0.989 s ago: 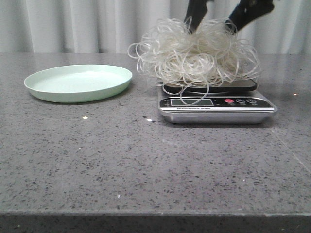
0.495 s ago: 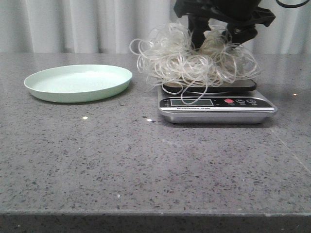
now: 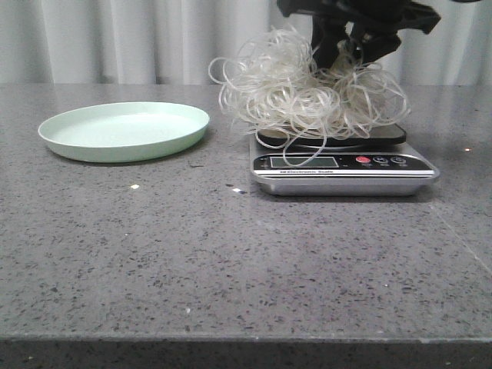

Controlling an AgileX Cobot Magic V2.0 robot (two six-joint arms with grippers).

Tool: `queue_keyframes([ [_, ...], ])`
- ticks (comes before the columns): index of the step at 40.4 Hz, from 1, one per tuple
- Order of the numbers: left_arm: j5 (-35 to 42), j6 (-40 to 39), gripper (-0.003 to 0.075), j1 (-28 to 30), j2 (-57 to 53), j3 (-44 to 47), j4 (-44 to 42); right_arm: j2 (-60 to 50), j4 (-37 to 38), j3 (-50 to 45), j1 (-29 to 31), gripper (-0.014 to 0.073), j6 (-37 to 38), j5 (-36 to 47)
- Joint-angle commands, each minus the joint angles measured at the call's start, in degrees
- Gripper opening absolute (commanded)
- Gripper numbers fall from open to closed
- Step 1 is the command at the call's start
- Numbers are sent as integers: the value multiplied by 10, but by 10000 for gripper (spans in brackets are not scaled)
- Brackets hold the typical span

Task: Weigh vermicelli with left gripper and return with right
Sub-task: 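Close the right gripper on the vermicelli and lift it off the scale, then carry the vermicelli with the right gripper over the green plate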

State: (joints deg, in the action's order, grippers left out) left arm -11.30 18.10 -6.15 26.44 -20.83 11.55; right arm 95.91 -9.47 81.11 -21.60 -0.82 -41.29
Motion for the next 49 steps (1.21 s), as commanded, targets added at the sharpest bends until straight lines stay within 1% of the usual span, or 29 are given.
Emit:
queue_keyframes([
  [1, 43, -6, 137, 2, 3, -15, 5, -51, 6, 27, 1, 152, -2, 5],
  [9, 43, -6, 137, 2, 3, -15, 5, -79, 7, 88, 1, 152, -2, -12],
  [17, 43, -6, 137, 2, 3, -15, 5, -81, 6, 183, -2, 152, -2, -42],
  [21, 43, -6, 137, 2, 3, -15, 5, -78, 6, 225, -17, 152, -2, -33],
  [27, 43, -6, 137, 2, 3, -15, 5, -55, 6, 273, -63, 152, -2, -2],
  [34, 43, -6, 137, 2, 3, -15, 5, -3, 6, 295, -110, 152, -2, 19],
  [39, 43, -6, 137, 2, 3, -15, 5, 39, 6, 297, -140, 152, -2, 53],
  [49, 50, -6, 137, 2, 3, -15, 5, 125, 6, 297, -166, 152, -2, 106],
])
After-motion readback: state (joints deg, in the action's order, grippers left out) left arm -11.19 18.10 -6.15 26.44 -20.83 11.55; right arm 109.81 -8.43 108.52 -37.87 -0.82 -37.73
